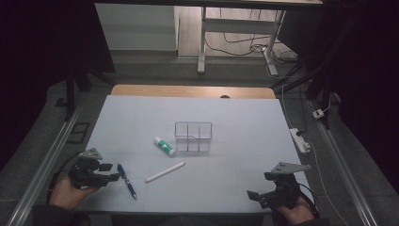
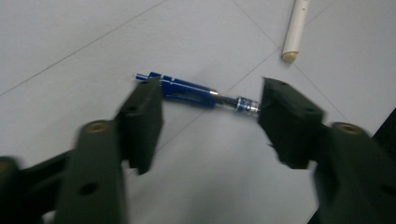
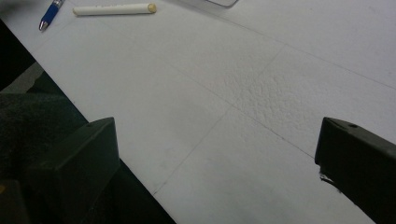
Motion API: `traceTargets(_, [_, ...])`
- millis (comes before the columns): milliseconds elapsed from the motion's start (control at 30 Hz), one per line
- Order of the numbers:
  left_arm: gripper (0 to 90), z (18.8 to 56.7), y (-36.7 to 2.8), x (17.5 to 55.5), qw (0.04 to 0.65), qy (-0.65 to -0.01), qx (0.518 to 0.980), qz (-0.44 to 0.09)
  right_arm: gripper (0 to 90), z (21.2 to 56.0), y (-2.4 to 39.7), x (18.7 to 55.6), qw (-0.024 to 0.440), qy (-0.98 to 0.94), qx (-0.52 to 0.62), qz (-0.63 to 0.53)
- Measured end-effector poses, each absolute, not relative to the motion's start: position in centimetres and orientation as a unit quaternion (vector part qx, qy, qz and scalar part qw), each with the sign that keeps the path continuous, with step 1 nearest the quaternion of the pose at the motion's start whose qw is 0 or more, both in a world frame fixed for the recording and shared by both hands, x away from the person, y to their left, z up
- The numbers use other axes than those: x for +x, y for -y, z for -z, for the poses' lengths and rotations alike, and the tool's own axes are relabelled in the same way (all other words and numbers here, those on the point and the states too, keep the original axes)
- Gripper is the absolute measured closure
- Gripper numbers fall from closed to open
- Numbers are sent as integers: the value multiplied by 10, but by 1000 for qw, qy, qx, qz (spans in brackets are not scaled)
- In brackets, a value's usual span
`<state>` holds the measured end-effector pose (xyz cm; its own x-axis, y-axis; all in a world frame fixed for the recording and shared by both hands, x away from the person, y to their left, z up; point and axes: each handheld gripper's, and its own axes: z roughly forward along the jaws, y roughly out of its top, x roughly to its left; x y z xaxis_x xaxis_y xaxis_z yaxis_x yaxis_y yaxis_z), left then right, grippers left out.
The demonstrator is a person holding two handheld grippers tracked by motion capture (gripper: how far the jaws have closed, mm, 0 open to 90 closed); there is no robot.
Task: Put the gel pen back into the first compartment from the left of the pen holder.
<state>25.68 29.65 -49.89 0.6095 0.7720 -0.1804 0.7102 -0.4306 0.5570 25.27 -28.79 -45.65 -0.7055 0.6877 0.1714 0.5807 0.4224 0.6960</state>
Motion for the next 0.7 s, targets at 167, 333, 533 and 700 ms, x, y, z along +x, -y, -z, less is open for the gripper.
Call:
traceTargets(167, [651,503,-298,261,298,-441,846,-42,0,457,288,253,70,-841,377,-382])
traceTargets(333, [788,507,-296,264,289,-434,853,-28,0,457,287,253,70,-842,376,-381])
traceTargets(533, [890,513,-290,273,251,-434,865,-27,0,457,287,253,70,-842,376,-380])
traceTargets(700, [891,518,-290,286,230,-443,866,-30,0,457,287,253,70,-842,376,-380])
